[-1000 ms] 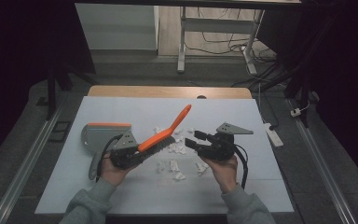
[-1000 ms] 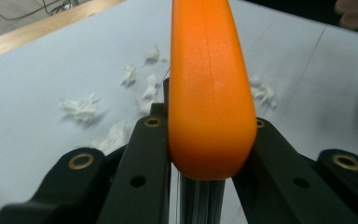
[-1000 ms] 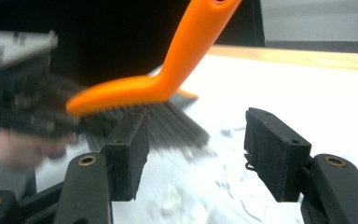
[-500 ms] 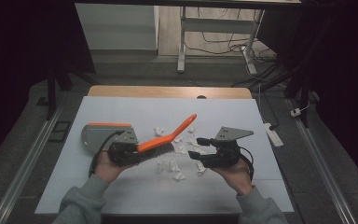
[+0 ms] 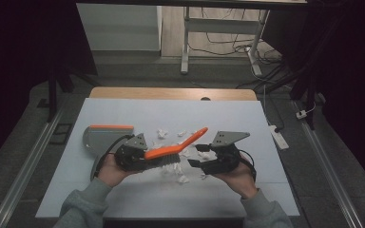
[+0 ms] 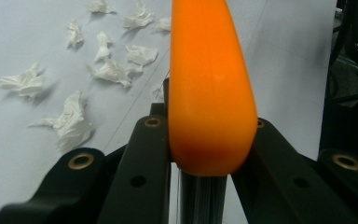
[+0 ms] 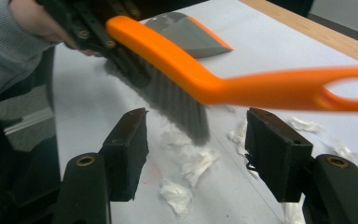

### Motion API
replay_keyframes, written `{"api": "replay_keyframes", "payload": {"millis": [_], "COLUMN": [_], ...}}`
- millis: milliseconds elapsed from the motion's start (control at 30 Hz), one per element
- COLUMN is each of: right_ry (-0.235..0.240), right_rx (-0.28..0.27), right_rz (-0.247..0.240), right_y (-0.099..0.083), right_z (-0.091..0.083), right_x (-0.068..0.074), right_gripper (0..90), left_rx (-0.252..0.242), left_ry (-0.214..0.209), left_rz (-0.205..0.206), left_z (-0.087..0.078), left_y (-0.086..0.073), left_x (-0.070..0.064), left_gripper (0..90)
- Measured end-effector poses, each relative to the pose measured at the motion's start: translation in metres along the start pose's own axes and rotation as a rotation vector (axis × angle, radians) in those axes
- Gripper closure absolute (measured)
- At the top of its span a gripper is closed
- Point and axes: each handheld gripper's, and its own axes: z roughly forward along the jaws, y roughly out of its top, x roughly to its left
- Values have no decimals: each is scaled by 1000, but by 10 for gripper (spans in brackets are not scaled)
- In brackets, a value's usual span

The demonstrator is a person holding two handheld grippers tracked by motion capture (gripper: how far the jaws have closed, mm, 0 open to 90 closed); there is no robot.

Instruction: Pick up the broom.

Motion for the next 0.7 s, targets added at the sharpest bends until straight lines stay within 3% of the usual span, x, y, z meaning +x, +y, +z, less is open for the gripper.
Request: {"api": "replay_keyframes", "payload": {"millis": [100, 200, 400, 533, 700], "right_ry": [9, 11, 15, 30, 67], "right_rx": [7, 19, 97, 128, 204], "right_rz": [-31, -52, -95, -108, -121], "right_y": [5, 9, 12, 12, 11], "right_z": [0, 2, 12, 18, 26], "right_x": [5, 9, 11, 11, 11], "right_gripper": [388, 390, 394, 401, 430], "left_rx": [44, 84, 124, 132, 162], "left_ry": [-24, -45, -63, -77, -103], "left_rz": [31, 89, 104, 118, 148], "left_z": [3, 7, 16, 17, 19], "left_y": [4, 8, 12, 13, 16], "left_x": [-3, -8, -15, -16, -20], "left_gripper": [800, 800, 800, 800, 800]}}
